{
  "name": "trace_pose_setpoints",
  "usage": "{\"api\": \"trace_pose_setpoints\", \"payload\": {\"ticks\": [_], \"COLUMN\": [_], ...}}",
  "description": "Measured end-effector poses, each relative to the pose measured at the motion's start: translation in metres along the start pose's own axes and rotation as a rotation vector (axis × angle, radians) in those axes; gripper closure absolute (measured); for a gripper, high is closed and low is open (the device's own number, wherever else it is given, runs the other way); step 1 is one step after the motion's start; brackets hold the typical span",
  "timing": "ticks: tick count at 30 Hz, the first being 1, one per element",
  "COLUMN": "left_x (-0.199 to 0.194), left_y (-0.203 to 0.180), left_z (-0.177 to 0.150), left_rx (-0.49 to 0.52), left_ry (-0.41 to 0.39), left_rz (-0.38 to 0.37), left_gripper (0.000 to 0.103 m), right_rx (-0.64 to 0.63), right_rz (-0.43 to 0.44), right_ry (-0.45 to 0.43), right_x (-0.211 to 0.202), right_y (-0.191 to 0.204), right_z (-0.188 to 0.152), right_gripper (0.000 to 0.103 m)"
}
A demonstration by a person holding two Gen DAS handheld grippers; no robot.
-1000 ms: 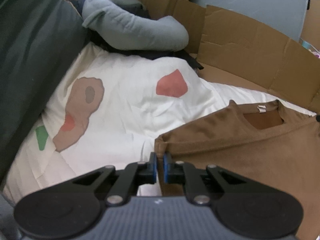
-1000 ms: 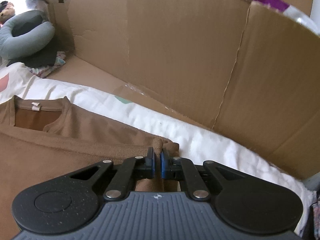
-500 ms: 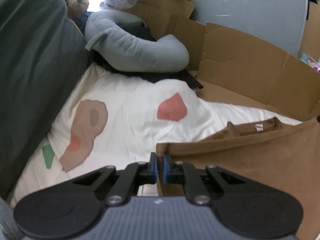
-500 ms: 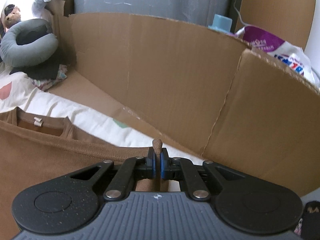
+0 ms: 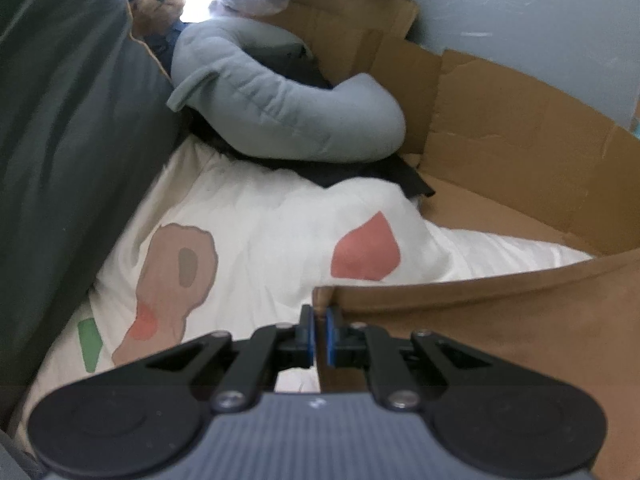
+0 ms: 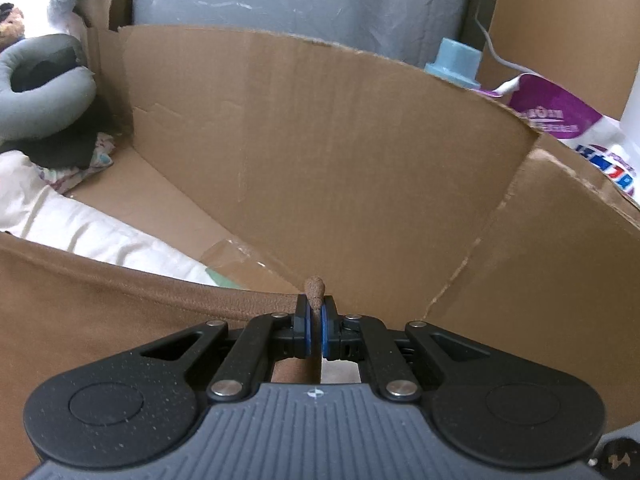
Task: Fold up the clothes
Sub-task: 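Lift the folded shirt with both tools toward the cardboard box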
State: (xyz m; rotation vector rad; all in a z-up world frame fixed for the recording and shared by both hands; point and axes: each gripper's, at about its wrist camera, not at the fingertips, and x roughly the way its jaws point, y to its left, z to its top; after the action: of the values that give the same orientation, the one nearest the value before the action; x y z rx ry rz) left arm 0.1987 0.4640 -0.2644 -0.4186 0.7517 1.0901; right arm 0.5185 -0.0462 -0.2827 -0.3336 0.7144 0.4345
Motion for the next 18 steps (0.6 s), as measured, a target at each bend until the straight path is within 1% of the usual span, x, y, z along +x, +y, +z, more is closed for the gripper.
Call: {"api": "trace_pose_setpoints", "payload": {"ticks": [4, 8, 13, 18], "left_x": [0.015, 0.018, 0.021, 0.026], "left_y": [-0.003, -0.003, -0.003, -0.003], "left_z": [0.002, 0.005, 0.009, 0.012], "left_rx": [0.026, 0.031, 0.032, 0.033], "left_ry": [0.025, 0.017, 0.004, 0.008], "left_rz": [0.009, 0.012, 0.015, 0.022], "left_gripper": [0.097, 0.097, 0.097, 0.097], "right_rx": [-0.021, -0.043, -0.061, -0.075], "right_rz": [-0.013, -0.028, -0.053, -0.067], "right_ry": [0.033, 0.059, 0.054, 0.052], "right_x": [0.019, 0.031, 0.033, 0.036], "right_y": [0.004, 0.010, 0.010, 0.012], "right_z": [0.003, 0.004, 0.007, 0.014], "right_gripper": [0.099, 0.099, 0.099, 0.099]}}
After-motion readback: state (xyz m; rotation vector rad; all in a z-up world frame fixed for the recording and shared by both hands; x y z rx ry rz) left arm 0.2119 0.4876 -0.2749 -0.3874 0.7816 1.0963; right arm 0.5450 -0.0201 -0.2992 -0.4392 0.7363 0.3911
